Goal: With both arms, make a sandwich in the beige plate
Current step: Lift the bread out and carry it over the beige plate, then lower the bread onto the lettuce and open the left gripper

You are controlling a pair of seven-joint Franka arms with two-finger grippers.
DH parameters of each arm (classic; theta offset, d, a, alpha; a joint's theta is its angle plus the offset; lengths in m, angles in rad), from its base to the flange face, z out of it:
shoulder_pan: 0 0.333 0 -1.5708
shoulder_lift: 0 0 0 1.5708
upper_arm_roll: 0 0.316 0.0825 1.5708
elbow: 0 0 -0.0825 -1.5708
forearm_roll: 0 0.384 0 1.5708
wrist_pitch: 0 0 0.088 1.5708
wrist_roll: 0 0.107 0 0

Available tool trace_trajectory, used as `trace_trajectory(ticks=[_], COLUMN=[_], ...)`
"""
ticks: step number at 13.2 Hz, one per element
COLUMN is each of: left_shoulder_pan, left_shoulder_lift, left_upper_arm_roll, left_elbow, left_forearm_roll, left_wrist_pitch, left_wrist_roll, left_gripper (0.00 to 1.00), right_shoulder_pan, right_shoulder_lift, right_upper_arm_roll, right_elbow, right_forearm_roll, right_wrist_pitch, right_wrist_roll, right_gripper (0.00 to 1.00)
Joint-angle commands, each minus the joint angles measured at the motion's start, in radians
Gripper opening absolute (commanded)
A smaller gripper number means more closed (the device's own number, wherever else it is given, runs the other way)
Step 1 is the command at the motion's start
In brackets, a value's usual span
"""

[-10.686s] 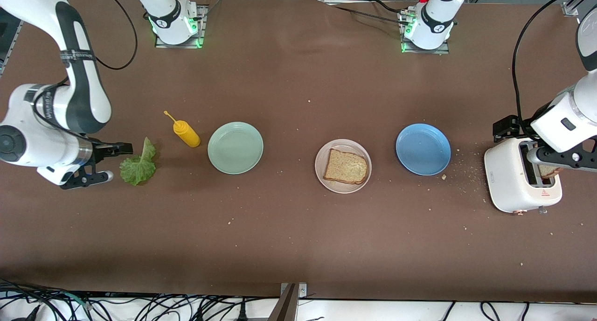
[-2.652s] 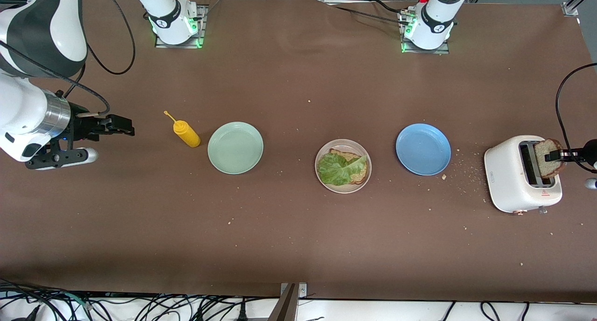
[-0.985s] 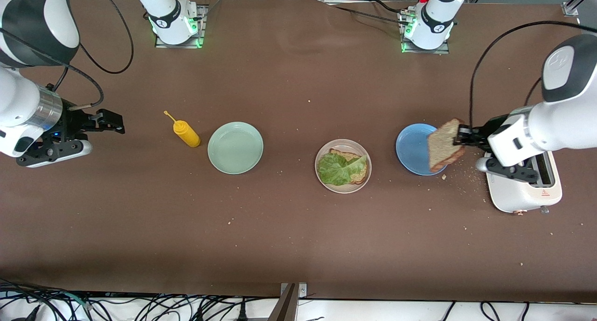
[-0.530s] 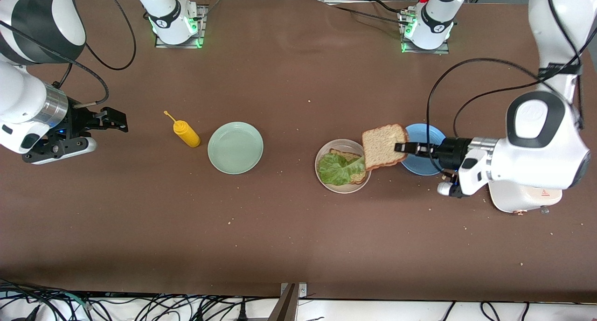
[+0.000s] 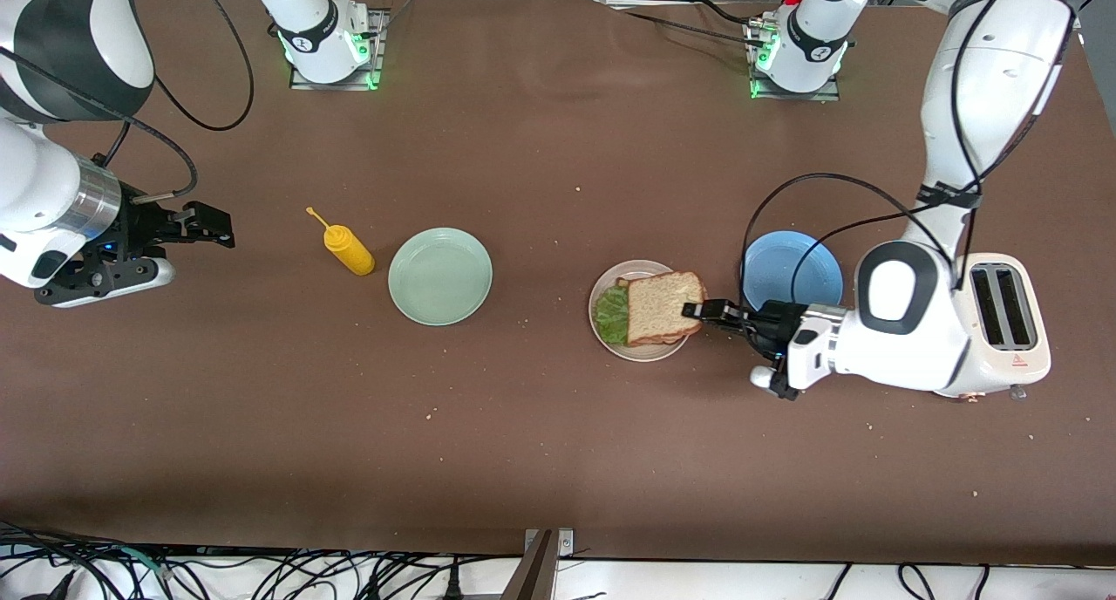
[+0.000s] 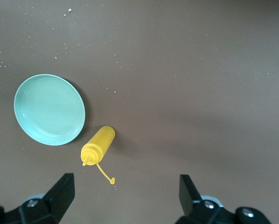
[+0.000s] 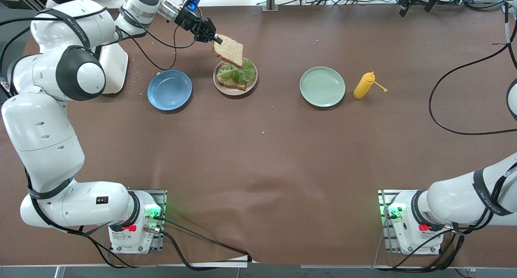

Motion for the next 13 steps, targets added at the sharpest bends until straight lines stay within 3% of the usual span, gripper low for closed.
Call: trace_trajectory(ticks=[1, 5, 7, 8, 9, 13], left_shoulder_pan=[-0.004, -0.007, -0.013, -0.013, -0.01, -0.007], left_shoulder_lift=[0.032, 0.092, 0.118, 0.126, 0.124, 0.112], left_upper_arm_roll=[0.007, 0.007, 0.007, 0.007, 0.007, 0.015], left_elbow=[-0.018, -0.021, -0.021, -0.019, -0.018, -0.01], left_forearm_roll=[-0.039, -0.053, -0.058, -0.059, -0.049, -0.039], left_wrist_pitch=[0.02, 0.026, 0.026, 0.033, 0.044, 0.046], left_wrist_roll=[0.128, 0.157, 0.157, 0.157, 0.159, 0.203], left_gripper=[0.0, 0.05, 0.26, 0.74, 1.0, 1.0], right_shoulder_pan=[-0.012, -0.013, -0.013, -0.015, -0.016, -0.015], right_shoulder_lift=[-0.028, -0.028, -0.028, -0.028, -0.028, -0.028], right_upper_arm_roll=[0.009, 0.009, 0.009, 0.009, 0.007, 0.007], right_elbow=[-0.03, -0.03, -0.03, -0.03, -0.03, -0.032], right_forearm_roll=[-0.005, -0.007, -0.007, -0.007, -0.007, -0.007], right_wrist_pitch=[0.005, 0.005, 0.005, 0.005, 0.005, 0.003], right_wrist_roll=[0.01, 0.008, 0.005, -0.002, -0.004, -0.002], right_gripper=[0.99, 0.99, 0.99, 0.99, 0.99, 0.99])
